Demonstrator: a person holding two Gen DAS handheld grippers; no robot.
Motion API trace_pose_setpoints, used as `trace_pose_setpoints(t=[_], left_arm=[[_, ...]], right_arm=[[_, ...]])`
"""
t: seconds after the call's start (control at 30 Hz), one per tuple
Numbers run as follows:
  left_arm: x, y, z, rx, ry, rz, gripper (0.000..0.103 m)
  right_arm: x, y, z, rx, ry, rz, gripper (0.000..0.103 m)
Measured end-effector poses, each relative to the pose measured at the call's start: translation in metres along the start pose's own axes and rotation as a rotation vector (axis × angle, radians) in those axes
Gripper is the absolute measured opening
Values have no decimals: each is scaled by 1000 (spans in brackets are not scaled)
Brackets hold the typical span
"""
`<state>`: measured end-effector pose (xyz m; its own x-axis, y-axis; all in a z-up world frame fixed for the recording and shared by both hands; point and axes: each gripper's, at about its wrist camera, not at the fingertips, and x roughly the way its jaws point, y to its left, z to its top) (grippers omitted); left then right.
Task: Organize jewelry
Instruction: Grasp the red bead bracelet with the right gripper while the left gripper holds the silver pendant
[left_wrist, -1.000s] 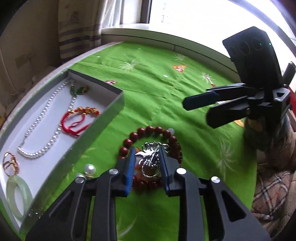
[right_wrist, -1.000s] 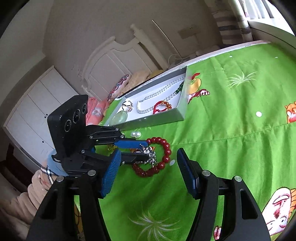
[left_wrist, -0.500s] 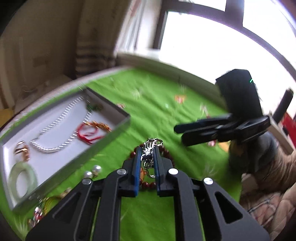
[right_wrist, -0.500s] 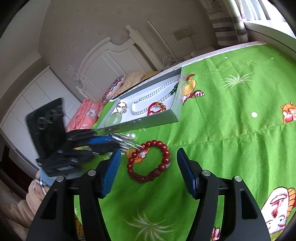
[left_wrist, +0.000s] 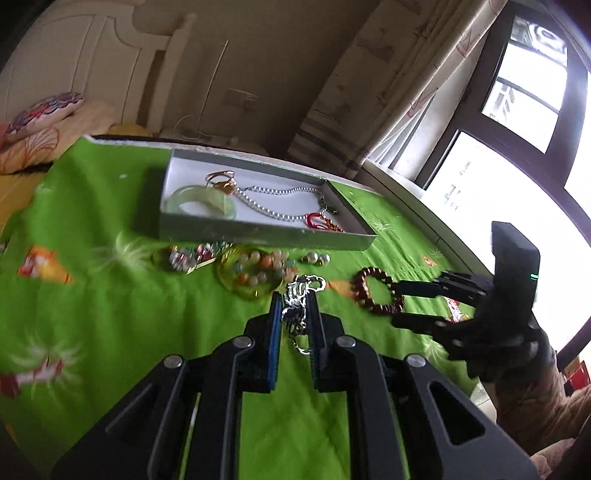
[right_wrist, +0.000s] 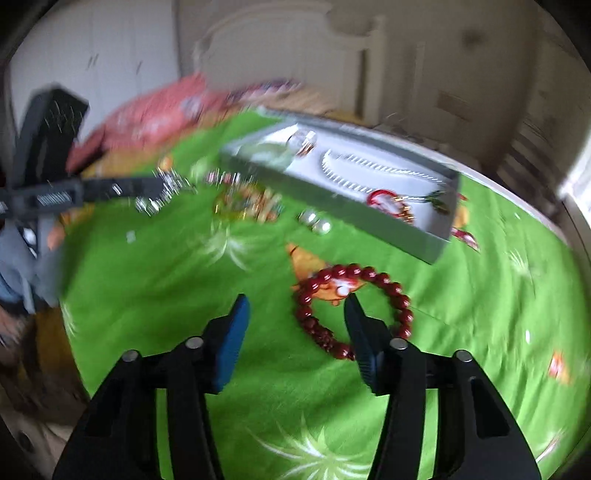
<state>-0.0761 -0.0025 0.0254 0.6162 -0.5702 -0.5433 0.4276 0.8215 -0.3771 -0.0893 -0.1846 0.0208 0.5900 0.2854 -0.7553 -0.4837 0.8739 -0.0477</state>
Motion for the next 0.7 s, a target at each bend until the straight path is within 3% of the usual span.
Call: trace_pose_setpoints(t=[0.07,0.17,0.33,0.47,0.7], left_arm=[[-4,-1,-5,1,-5,-5,12],[-4,-2,-9,1,-7,-18,12],[7,-2,-17,-18,12,-42,12],[10,-8,-20,1,12,-26,12],[4,-12,-16,-6,-13,-26,12]], right_arm=[[11,-5,-3,-47,57,32,42],[9,-13,-13,-70,45,82,36],[0,-13,-26,-43,13,44,13],[-10,-13,-33,27,-17,15,11],[-34,-42,-36,327,-193,240,11]])
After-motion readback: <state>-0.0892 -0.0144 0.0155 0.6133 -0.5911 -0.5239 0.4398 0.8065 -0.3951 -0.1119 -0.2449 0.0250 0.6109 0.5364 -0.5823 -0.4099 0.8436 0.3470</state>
